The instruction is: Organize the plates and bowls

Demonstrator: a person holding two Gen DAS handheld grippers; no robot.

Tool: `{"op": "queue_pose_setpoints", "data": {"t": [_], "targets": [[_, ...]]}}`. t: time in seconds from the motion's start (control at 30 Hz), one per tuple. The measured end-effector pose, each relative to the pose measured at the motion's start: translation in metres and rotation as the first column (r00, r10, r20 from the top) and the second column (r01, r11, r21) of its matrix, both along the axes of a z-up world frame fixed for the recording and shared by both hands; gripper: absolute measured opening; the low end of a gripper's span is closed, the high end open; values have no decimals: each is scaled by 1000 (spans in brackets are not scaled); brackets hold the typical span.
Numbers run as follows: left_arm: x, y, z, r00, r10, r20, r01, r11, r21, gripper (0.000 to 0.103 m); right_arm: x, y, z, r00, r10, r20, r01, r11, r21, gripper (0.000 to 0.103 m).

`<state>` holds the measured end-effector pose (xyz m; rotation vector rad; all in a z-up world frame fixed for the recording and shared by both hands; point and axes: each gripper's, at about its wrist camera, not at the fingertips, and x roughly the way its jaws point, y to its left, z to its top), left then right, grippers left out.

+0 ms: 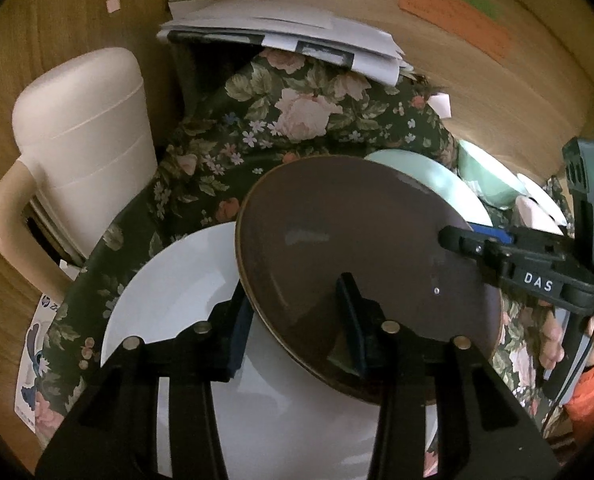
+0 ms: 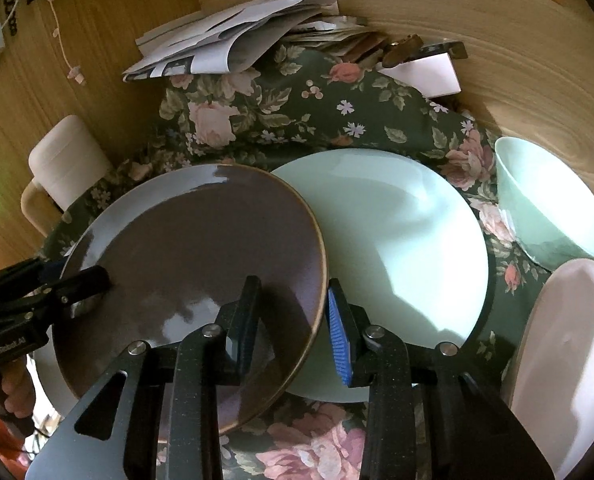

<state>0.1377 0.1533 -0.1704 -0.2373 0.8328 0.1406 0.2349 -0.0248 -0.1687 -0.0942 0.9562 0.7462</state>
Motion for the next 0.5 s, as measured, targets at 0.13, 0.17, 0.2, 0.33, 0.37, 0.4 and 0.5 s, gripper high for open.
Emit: {"op": "queue_pose_setpoints", "data": {"t": [0.13,0.17,0.2,0.33,0.37,0.4,0.5], "targets": [[0,2,0,1000,3,0,-3,1000,-2,42,-5,-3,4,1000,-1,23,1,1000,1,29],[0,2,0,1000,3,0,-3,1000,-4,42,-7,-4,5,1000,-3,29,3,1000,3,29],[0,2,0,1000,3,2,-3,1000,-1,42,-8,-4,6,999,-5,35,5,1000,7,29],[-3,3,4,1000,10,18,-10,1000,-7,42,-12,-10,12,999,-11,35,10,1000,29,29],[-4,2,6,1000,11,24,-11,1000,-11,42,-14,-12,13,999,-15,39,14,999,34,29],[-5,2,7,999,11,31,-11,1000,-11,42,-16,-14,15,999,-19,49,17,999,38,29],[-8,-1,11,999,5,45,-4,1000,-9,42,-21,-20,20,997,-34,64,32,999,42,29]]}}
